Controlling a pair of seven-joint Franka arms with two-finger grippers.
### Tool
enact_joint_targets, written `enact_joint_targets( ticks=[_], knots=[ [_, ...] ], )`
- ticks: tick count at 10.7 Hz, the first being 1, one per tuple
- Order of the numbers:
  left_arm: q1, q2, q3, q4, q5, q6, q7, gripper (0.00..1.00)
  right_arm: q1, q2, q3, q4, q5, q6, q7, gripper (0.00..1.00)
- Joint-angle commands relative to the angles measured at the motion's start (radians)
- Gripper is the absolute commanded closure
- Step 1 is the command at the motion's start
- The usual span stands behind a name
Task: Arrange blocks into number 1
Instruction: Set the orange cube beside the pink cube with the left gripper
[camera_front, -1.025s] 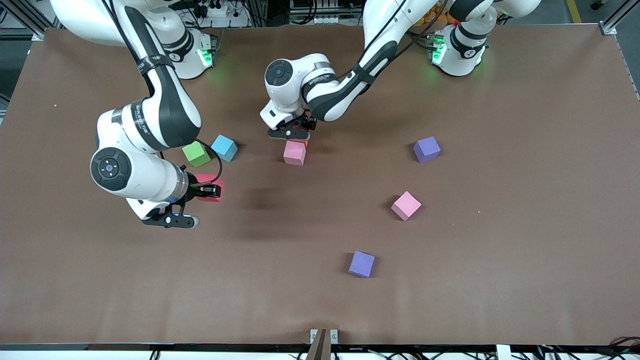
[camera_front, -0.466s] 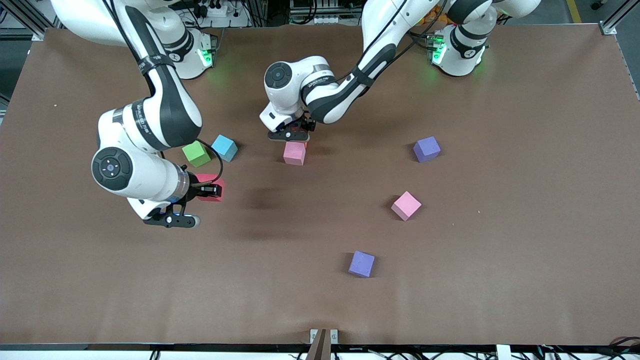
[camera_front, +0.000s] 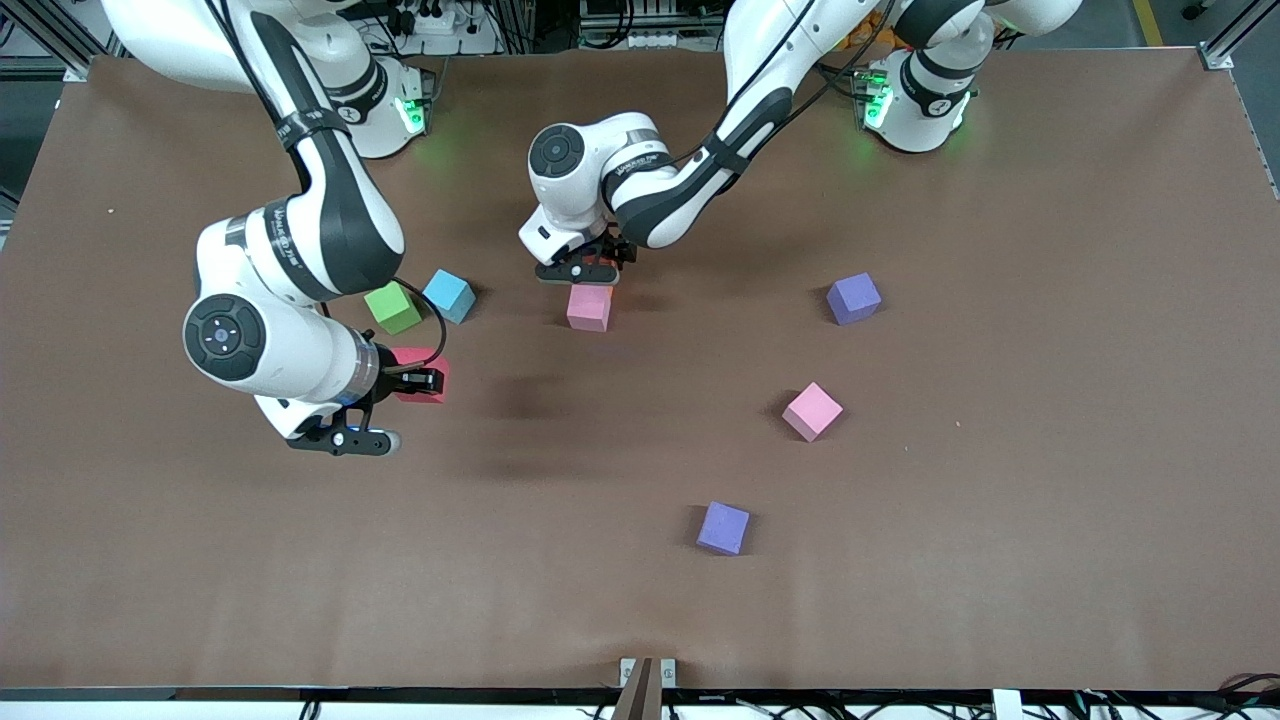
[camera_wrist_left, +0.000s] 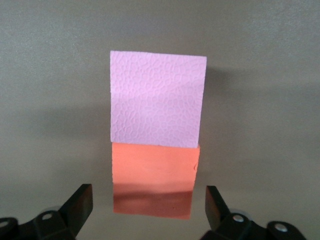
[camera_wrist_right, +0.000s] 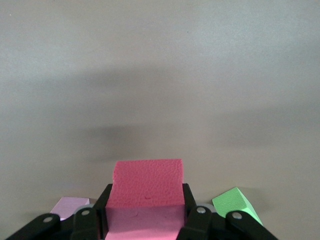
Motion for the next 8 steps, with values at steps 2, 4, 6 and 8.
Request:
enact_joint_targets(
  ticks=[2, 4, 6, 8],
  knots=[
    [-0.013, -0.034, 0.007, 0.021, 0.019, -0.039, -0.080, 0.00, 0.000, -0.010, 0.003, -0.005, 0.001, -0.007, 0.008, 1.00],
    [-0.003, -0.078, 0.006, 0.021, 0.011, -0.097, -0.091, 0.00, 0.000, -0.011, 0.003, -0.005, 0.001, -0.007, 0.008, 1.00],
    [0.041, -0.117, 0.007, 0.019, 0.013, -0.147, -0.091, 0.00, 0.000, -0.011, 0.003, -0.005, 0.001, -0.009, 0.010, 1.00],
    [0.130, -0.126, 0.007, 0.017, 0.027, -0.162, -0.067, 0.00, 0.000, -0.010, 0.003, -0.005, 0.001, -0.021, 0.017, 1.00]
  ],
)
